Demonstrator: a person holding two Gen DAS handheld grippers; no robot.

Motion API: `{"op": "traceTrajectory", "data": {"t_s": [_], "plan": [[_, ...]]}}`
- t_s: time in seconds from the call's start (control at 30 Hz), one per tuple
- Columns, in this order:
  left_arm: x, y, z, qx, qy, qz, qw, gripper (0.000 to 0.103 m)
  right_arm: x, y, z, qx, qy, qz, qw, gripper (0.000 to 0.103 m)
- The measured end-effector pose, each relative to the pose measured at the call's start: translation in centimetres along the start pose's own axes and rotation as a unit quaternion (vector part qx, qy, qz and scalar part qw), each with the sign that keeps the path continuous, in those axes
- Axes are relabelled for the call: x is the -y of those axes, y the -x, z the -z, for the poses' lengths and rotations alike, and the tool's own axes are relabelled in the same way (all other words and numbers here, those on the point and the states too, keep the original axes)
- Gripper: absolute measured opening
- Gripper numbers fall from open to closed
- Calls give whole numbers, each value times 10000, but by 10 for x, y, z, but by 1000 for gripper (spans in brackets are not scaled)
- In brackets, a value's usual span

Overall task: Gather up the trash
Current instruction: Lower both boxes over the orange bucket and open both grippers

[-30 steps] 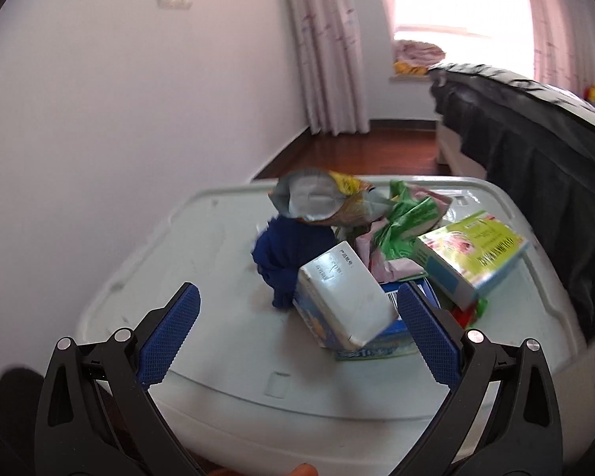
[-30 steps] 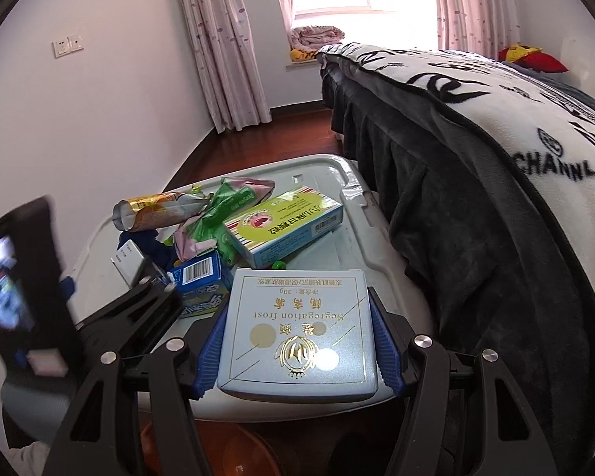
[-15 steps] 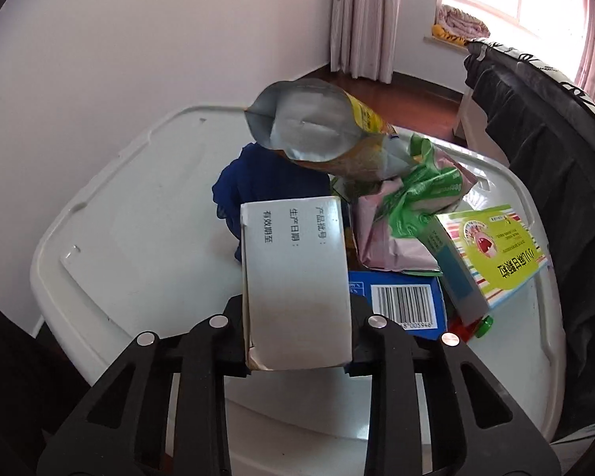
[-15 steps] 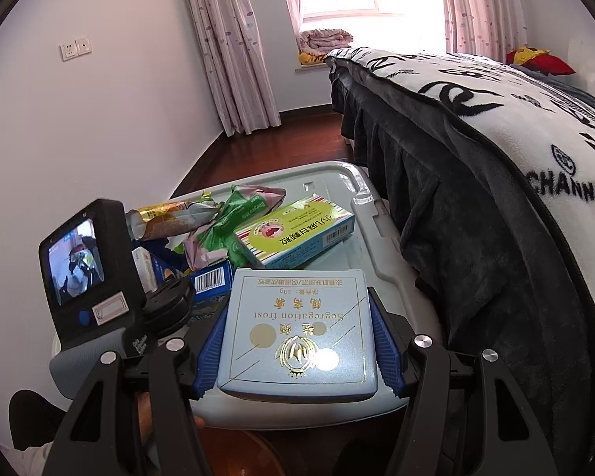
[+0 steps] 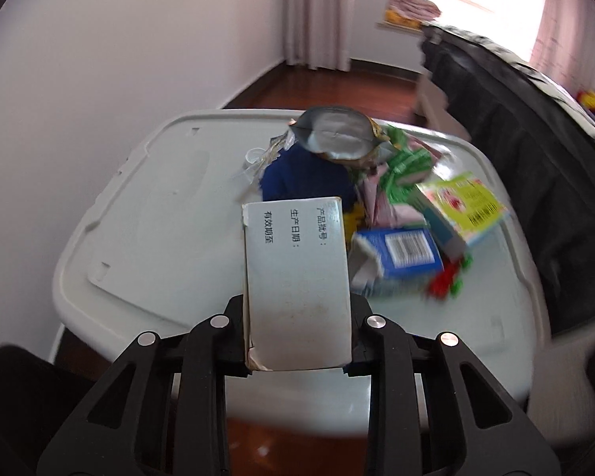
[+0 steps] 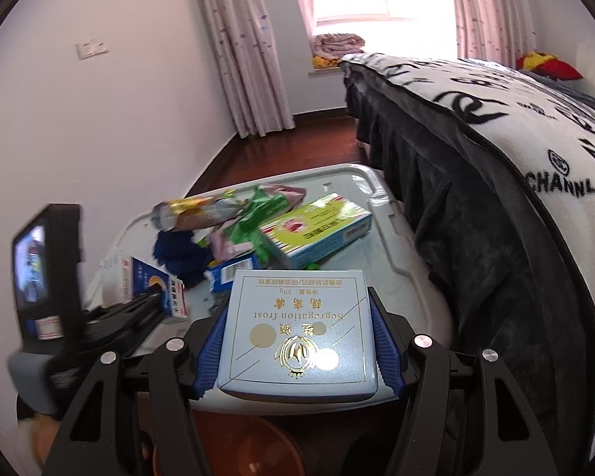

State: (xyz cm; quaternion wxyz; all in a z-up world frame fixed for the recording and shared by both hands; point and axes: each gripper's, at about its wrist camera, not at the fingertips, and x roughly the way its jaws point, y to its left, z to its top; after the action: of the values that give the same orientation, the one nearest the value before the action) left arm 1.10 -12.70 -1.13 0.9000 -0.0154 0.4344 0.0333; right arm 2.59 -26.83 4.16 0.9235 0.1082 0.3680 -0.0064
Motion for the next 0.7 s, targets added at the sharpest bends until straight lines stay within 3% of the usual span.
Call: {"op": "traceTrajectory", "data": {"t_s": [0.27, 0.4, 0.57, 0.7], "plan": [[-46, 43, 41, -498, -1059, 483, 9920, 28, -29, 13, 35, -362, 160, -432, 9983, 62], [-57, 51, 61, -718, -1241, 676, 9874, 28, -42, 11, 61, -734, 170, -606, 9953, 62], [-60, 38, 96, -1416, -1320, 1139, 9744, 28, -50, -5, 99, -1399, -71, -814, 9868, 62], [-62, 20, 116, -1783, -1206, 1223, 9689, 28, -52, -21, 121, -1821, -189, -924, 9787, 62]]}}
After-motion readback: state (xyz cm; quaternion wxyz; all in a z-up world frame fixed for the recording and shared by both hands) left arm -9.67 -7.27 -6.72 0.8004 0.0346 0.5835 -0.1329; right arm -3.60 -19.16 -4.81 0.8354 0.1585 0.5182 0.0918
